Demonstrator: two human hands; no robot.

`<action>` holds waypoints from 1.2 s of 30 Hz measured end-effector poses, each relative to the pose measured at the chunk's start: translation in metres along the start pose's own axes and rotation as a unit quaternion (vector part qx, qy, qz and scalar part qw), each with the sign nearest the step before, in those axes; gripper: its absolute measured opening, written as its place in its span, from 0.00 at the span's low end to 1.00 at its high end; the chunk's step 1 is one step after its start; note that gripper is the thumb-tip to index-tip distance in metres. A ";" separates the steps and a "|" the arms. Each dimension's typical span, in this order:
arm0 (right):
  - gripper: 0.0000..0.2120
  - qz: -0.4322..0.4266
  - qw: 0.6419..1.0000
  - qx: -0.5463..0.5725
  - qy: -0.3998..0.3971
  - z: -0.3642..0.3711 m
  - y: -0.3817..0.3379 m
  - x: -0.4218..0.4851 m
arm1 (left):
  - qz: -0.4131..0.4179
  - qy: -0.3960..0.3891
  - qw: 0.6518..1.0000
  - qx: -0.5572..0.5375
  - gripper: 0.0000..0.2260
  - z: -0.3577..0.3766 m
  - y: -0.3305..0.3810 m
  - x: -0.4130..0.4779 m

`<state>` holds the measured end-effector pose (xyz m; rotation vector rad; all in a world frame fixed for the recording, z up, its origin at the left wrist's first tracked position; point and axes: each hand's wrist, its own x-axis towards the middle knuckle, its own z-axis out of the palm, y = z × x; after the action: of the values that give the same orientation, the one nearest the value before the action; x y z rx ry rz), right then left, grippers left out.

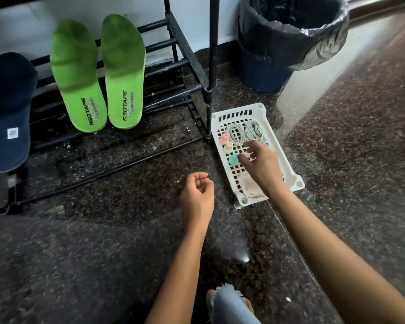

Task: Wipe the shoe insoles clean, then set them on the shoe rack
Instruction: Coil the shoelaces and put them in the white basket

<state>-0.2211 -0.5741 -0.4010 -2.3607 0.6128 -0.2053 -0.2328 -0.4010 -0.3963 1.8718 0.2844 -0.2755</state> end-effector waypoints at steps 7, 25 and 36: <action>0.18 0.163 0.967 -0.042 0.192 -0.036 0.042 -0.048 | 0.003 -0.003 1.000 0.030 0.05 0.014 0.002 -0.002; 0.11 0.243 0.956 0.098 0.131 -0.036 0.088 -0.028 | 0.026 -0.022 0.999 0.032 0.05 0.039 0.009 -0.005; 0.12 0.222 0.961 0.121 0.110 -0.029 0.074 0.053 | 0.046 -0.011 0.998 0.037 0.04 0.040 0.022 0.017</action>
<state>-0.2107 -0.6650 -0.4281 -1.9232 1.1374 -0.3202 -0.2113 -0.4445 -0.3940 1.9482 0.1740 -0.2457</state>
